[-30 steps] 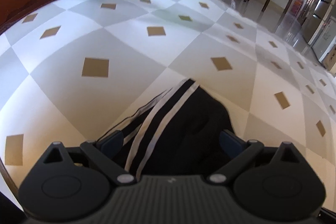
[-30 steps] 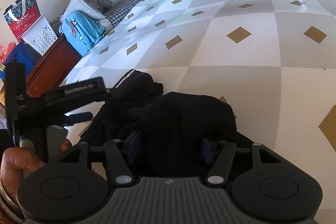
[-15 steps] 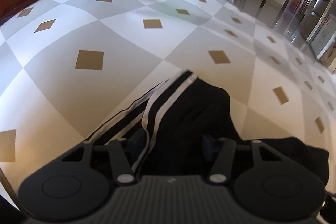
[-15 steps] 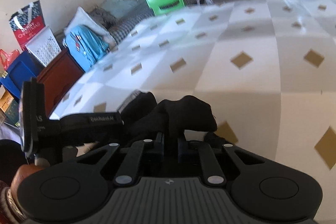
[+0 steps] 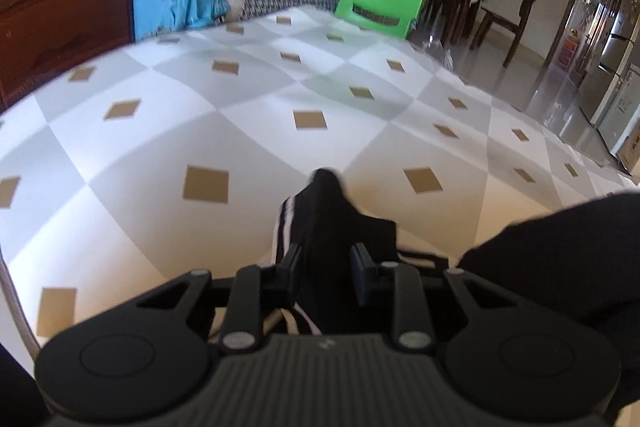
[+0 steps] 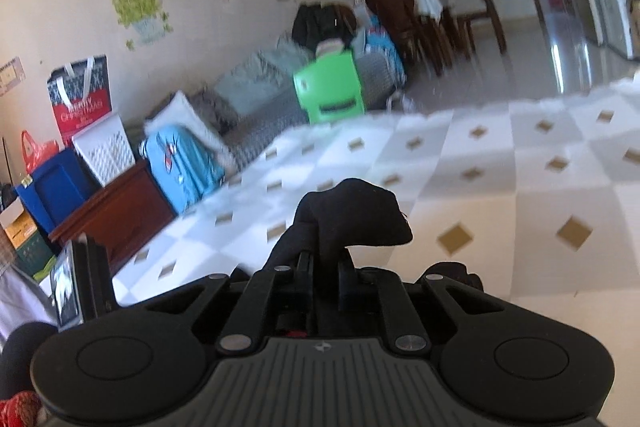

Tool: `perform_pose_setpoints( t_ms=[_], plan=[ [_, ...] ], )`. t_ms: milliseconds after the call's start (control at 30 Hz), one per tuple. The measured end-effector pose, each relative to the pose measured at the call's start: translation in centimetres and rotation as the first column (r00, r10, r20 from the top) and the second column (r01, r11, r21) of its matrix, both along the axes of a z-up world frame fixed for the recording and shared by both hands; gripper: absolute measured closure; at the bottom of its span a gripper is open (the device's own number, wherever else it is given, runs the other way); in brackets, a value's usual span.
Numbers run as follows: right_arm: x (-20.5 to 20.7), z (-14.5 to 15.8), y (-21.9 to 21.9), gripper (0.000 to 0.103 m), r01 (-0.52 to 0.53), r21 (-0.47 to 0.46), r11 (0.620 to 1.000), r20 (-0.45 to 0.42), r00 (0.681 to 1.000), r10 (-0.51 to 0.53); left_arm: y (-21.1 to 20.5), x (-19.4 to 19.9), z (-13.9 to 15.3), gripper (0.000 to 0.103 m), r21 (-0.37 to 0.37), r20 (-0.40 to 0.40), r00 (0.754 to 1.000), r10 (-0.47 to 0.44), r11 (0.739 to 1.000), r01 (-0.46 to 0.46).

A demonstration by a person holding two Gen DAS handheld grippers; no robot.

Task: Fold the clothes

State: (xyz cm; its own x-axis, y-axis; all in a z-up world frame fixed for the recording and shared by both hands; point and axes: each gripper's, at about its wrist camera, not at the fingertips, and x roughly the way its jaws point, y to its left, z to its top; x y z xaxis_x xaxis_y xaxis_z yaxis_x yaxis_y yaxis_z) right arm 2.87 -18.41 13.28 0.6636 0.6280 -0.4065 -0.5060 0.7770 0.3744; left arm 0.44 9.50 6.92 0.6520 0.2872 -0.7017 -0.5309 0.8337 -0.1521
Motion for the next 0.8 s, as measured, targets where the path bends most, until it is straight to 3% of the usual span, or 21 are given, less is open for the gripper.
perform_pose_setpoints(
  t_ms=[233, 400, 467, 600, 800],
  plan=[
    [0.5, 0.8, -1.0, 0.092, 0.161, -0.042, 0.986, 0.063, 0.985, -0.158, 0.7, 0.2, -0.5, 0.079, 0.011, -0.054, 0.996, 0.065, 0.998, -0.064],
    [2.4, -0.9, -2.5, 0.091, 0.369, -0.091, 0.925, 0.001, 0.929, -0.371, 1.0, 0.3, -1.2, 0.079, -0.004, -0.078, 0.995, 0.070, 0.998, -0.070],
    [3.2, -1.7, -3.2, 0.087, 0.419, -0.110, 0.901, -0.043, 0.904, -0.426, 0.6, 0.3, -1.3, 0.075, -0.002, -0.078, 0.995, 0.054, 0.999, -0.054],
    [3.7, -2.5, -4.5, 0.067, 0.466, -0.107, 0.878, -0.110, 0.872, -0.476, -0.4, 0.6, -1.4, 0.072, -0.022, -0.074, 0.997, -0.014, 1.000, 0.012],
    [3.2, -2.4, -5.7, 0.059, 0.440, -0.115, 0.890, -0.090, 0.888, -0.451, -2.9, 1.1, -1.8, 0.061, -0.049, -0.071, 0.984, -0.164, 0.986, 0.160]
  ],
)
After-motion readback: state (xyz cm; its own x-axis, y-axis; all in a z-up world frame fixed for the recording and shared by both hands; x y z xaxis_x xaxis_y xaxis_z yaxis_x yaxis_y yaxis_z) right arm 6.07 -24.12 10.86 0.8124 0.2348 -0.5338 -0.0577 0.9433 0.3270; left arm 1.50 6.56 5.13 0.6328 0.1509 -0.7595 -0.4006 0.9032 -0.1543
